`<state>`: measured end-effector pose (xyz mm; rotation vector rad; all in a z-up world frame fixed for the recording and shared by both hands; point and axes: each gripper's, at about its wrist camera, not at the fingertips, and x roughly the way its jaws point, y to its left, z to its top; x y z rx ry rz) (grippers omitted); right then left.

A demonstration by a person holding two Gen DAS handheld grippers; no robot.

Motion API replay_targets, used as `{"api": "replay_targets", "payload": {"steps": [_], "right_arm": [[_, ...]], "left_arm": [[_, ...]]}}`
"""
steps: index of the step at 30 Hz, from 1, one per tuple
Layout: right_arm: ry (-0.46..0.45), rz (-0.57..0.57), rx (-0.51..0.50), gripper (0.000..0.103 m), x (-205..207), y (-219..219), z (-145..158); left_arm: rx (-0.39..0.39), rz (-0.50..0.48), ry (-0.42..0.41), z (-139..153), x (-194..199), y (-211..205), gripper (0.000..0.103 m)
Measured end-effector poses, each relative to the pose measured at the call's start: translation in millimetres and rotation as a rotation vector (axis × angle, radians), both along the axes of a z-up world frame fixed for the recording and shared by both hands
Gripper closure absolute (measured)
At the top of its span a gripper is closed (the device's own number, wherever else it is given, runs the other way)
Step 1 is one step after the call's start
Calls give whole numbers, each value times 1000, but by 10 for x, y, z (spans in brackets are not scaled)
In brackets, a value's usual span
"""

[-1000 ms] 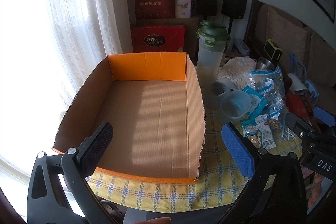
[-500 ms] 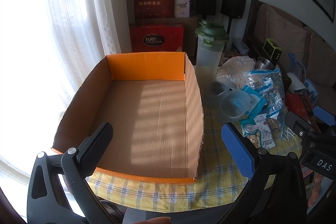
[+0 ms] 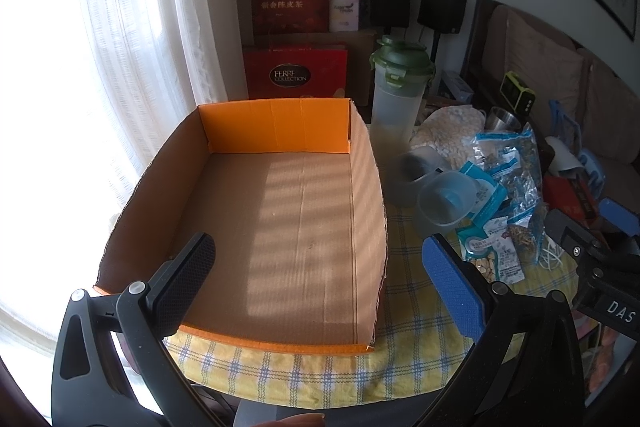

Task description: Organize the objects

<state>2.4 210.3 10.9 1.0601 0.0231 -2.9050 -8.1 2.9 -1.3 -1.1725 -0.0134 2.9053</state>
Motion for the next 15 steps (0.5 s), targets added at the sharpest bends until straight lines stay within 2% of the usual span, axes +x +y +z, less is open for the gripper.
{"api": "replay_targets", "payload": {"steps": [8, 15], "right_arm": [[-8, -3, 15, 0, -93, 10, -34], [-11, -24, 15, 0, -204, 96, -48]], "left_arm": [[-4, -40, -44, -134, -241, 50, 0], [16, -23, -44, -158, -387, 1, 0]]}}
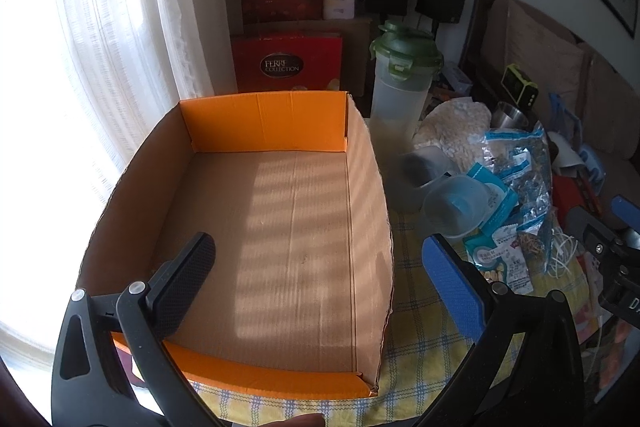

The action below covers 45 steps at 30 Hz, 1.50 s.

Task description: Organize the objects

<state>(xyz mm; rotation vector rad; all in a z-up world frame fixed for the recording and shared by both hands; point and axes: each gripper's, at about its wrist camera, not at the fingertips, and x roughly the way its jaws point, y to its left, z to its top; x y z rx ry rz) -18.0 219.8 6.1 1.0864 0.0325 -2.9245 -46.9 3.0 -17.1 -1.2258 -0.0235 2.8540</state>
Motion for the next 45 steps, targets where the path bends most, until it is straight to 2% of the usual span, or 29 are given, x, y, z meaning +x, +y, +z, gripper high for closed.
{"api": "replay_targets", "payload": {"steps": [9, 13, 15, 17, 19, 21, 22, 27, 29, 33, 37, 41, 45], "right_arm": [[-7, 7, -11, 0, -200, 20, -15], [-41, 53, -102, 2, -371, 126, -73], [-69, 44, -101, 4, -476, 164, -101], [-81, 34, -65, 9, -572, 174, -122], [-93, 30, -45, 15, -656, 182, -146], [-116, 47, -67, 20, -744, 190, -177], [-127, 58, -79, 22, -788, 182, -195], [-172, 81, -109, 31, -964, 161, -299], [-180, 77, -116, 32, -1000, 177, -315], [-169, 66, -115, 33, -978, 267, -298], [-165, 35, -139, 34, -958, 505, -300], [-172, -29, -138, 35, -995, 784, -317], [-179, -70, -125, 35, -1052, 967, -336]], "left_arm": [[33, -46, -2, 3, -165, 19, 0], [38, -72, -12, -22, -287, 23, 2], [41, -83, -34, -60, -361, 30, 2], [61, -109, -63, -97, -432, 36, 10], [83, -137, -101, -137, -503, 57, 25], [95, -162, -127, -174, -553, 93, 31], [91, -172, -136, -189, -566, 121, 37], [61, -242, -184, -283, -615, 298, 51], [40, -259, -219, -351, -646, 351, 57], [44, -306, -287, -497, -688, 416, 76], [28, -294, -301, -569, -700, 409, 87], [37, -293, -294, -585, -677, 376, 87], [8, -293, -298, -602, -694, 413, 87]]}}
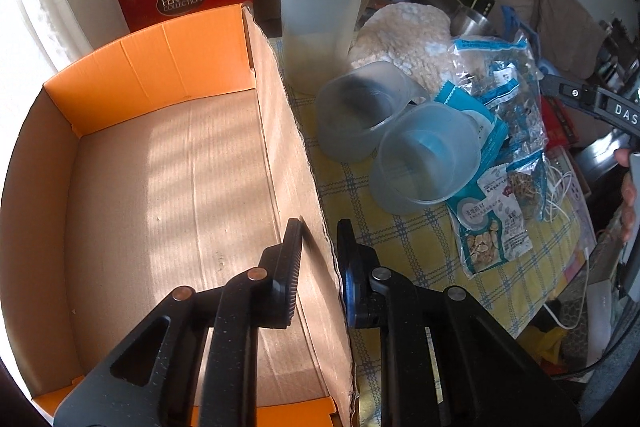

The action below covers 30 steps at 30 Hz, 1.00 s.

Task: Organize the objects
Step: 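Grasp the blue-labelled zip bag of dried herbs with the right gripper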

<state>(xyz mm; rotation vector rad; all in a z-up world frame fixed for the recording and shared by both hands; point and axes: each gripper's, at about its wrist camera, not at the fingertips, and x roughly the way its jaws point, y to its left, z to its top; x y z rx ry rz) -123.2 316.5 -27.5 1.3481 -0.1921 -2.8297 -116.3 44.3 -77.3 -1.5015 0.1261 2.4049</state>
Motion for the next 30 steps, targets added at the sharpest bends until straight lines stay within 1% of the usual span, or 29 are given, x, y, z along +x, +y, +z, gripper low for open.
{"api": "replay_targets", "payload": {"steps": [3, 4, 6, 8, 13, 17, 18, 20, 21, 22, 24, 26, 30], "right_arm": [[-17, 15, -20, 35, -37, 32, -47], [-26, 24, -26, 40, -50, 26, -74], [-44, 40, -42, 43, -79, 6, -137], [-60, 49, -68, 44, -112, -10, -216], [-94, 64, -110, 62, -179, -54, -353], [-91, 94, -81, 66, -158, -155, -371], [-88, 107, -83, 70, -158, -178, -377], [-93, 126, -82, 81, -168, -218, -406], [-96, 132, -74, 90, -175, -238, -421], [-94, 137, -68, 95, -175, -250, -428], [-65, 154, -75, 99, -151, -258, -407], [-34, 163, -75, 100, -116, -271, -355], [27, 168, -37, 101, -40, -294, -177]], "left_arm": [[4, 4, 3, -16, -13, 17, 86], [6, 4, 2, -14, -13, 13, 86], [13, 5, 1, -12, -16, 1, 86], [17, 6, 0, -18, -18, 1, 86], [21, 7, -3, -27, -15, 4, 84], [20, 5, -17, -54, -22, 1, 83], [22, 6, -18, -53, -25, -5, 83], [30, 10, -21, -55, -31, -14, 83], [31, 11, -20, -55, -28, -17, 83], [31, 11, -19, -56, -27, -14, 83], [26, 11, -16, -57, -23, -5, 83], [24, 15, -13, -58, -19, -8, 84], [18, 22, 3, -53, 1, -16, 86]]}}
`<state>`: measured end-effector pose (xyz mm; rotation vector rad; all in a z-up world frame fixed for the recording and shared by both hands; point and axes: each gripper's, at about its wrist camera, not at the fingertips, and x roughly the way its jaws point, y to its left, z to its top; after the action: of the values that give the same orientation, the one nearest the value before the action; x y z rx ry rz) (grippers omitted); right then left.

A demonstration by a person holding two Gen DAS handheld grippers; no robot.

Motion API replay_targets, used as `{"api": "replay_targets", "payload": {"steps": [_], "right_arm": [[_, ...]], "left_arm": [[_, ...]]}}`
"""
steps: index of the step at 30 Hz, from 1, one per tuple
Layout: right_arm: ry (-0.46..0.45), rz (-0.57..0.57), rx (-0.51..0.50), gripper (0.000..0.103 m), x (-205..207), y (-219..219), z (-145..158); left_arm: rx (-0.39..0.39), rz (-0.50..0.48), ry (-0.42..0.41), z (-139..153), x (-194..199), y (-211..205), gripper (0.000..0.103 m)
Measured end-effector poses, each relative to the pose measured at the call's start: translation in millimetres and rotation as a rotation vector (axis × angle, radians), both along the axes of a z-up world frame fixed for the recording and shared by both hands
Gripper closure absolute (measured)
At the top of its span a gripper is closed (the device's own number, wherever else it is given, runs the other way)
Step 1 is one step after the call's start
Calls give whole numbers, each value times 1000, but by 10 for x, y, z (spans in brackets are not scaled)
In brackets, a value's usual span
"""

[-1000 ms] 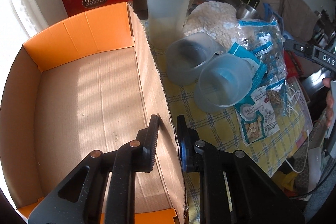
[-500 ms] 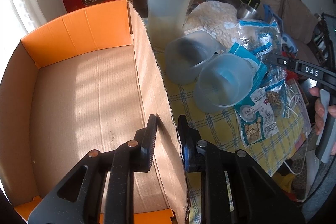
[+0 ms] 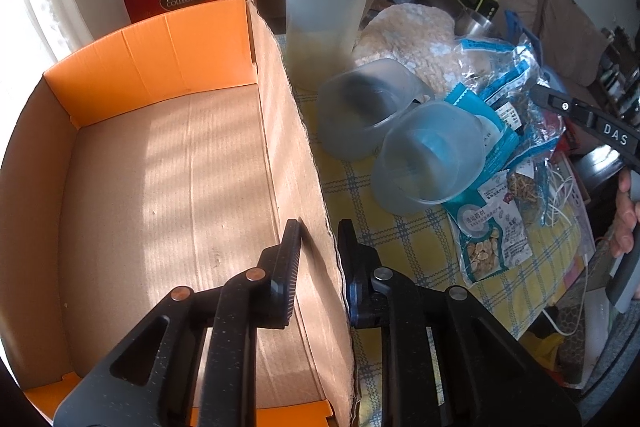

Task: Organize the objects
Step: 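Grasp the blue-labelled zip bag of dried herbs with the right gripper, then carry the bag into the cardboard box and open the right gripper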

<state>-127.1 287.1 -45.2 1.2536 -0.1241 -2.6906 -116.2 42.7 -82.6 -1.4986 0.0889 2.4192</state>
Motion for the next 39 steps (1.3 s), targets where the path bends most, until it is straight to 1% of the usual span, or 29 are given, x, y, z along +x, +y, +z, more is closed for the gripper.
{"api": "replay_targets", "payload": {"steps": [7, 13, 17, 20, 23, 27, 32, 36, 39], "right_arm": [[78, 4, 40, 101, 64, -43, 382], [126, 36, 73, 101, 92, -203, 704], [154, 84, 50, 101, 73, -375, 920], [176, 140, 27, 101, 44, -594, 1089], [185, 213, -14, 101, 9, -857, 1231], [174, 305, -65, 101, -69, -1213, 1324], [132, 394, -158, 101, -235, -1530, 1312], [76, 482, -225, 101, -342, -1795, 1256], [33, 515, -255, 96, -393, -1933, 1172]], "left_arm": [[18, 15, 1, 7, 14, -47, 86], [9, 58, 46, 47, 79, -67, 91], [24, 82, 55, 58, 77, -99, 91], [33, 95, 58, 54, 65, -118, 91], [9, 85, 67, 59, 70, -95, 91], [-4, 81, 68, 65, 73, -71, 91], [29, 87, 72, 96, 67, -127, 91], [32, 91, 79, 109, 62, -144, 91], [32, 93, 74, 110, 36, -160, 91]]}}
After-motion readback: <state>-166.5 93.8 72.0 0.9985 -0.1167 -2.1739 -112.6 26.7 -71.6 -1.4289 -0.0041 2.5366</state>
